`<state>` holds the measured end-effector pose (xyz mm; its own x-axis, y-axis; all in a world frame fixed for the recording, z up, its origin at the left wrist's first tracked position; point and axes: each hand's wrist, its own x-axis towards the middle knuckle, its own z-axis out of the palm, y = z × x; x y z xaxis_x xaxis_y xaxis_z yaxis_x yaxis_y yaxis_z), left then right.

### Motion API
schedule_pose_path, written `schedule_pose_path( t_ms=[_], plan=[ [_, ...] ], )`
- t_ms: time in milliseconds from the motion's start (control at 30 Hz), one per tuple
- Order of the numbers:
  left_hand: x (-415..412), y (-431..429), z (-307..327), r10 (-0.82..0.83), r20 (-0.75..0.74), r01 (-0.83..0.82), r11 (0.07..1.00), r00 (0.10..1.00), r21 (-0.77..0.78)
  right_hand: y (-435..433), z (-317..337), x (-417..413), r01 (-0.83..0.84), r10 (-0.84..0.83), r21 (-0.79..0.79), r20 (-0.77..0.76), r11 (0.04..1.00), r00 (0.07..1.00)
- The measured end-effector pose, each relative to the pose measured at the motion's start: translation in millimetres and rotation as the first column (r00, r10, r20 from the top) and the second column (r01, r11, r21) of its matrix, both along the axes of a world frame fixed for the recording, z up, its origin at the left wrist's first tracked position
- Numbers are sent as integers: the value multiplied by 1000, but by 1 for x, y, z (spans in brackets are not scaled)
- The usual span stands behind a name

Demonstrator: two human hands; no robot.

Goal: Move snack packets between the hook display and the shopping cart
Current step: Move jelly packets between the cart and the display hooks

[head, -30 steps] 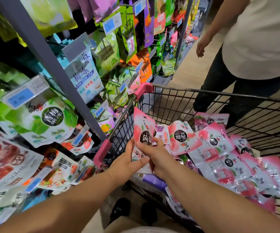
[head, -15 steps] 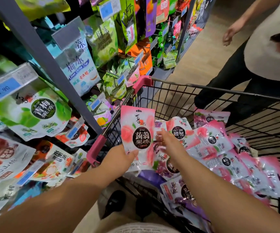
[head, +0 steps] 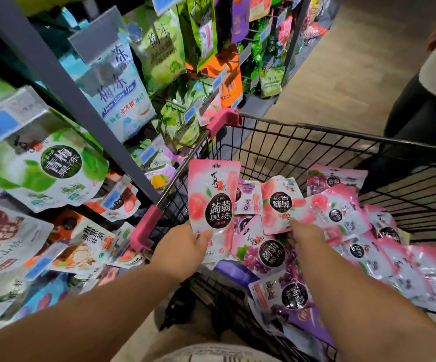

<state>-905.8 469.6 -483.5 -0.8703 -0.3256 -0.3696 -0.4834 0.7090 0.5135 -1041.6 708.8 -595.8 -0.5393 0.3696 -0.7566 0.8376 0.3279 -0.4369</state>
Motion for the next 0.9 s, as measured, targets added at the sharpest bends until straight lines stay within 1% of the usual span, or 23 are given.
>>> schedule_pose_path(
  t_ms=[33, 67, 133, 200, 333, 433, 500, 600, 667, 733, 767, 833, 867, 900],
  plan=[
    [0, 0, 0, 0, 1, 0, 1000, 1000, -14, -1, 0, -2, -21, 20, -10, -41, 1000, 999],
    [1, 0, -1, -2, 2, 2, 1000, 1000, -25, -4, 4, -2, -53, 53, 12, -73, 999, 996],
    [1, 0, 0, -12, -5, 11, 999, 1000, -38, -7, 13, -5, -114, 131, 117, -140, 986, 982],
    [2, 0, -1, -15, -15, 15, 999, 1000, -33, -11, 23, -4, -140, 185, 179, -266, 974, 946],
    [1, -1, -2, -33, 6, 34, 998, 999, -45, -14, 51, 5, -170, 255, 215, -481, 962, 839],
    [-1, 1, 0, -44, 9, 44, 997, 999, -64, -6, 79, 4, -265, 416, 338, -542, 903, 730],
    [-1, 2, 3, -42, 5, 42, 997, 999, -63, 5, 98, 1, -355, 538, 408, -562, 841, 628],
    [-2, 2, 3, -48, 3, 48, 997, 999, -59, 18, 128, 2, -533, 694, 448, -514, 718, 504],
    [-3, 2, 3, -39, 17, 40, 997, 999, -62, 22, 141, 5, -638, 792, 473, -422, 608, 442],
    [-2, 2, 2, -42, 21, 43, 998, 999, -54, 20, 142, 9, -712, 878, 515, -309, 477, 365],
    [-2, 1, 1, -50, 21, 51, 997, 999, -53, 18, 139, 12, -739, 904, 520, -258, 428, 342],
    [-1, 1, 1, -58, 19, 59, 996, 998, -64, 13, 127, 20, -782, 933, 509, -188, 359, 306],
    [-1, 1, 0, -59, 17, 60, 996, 998, -71, 10, 121, 25, -788, 937, 507, -185, 350, 297],
    [-1, 1, 0, -60, 16, 61, 995, 998, -77, 7, 116, 29, -782, 930, 504, -205, 366, 304]
  ],
)
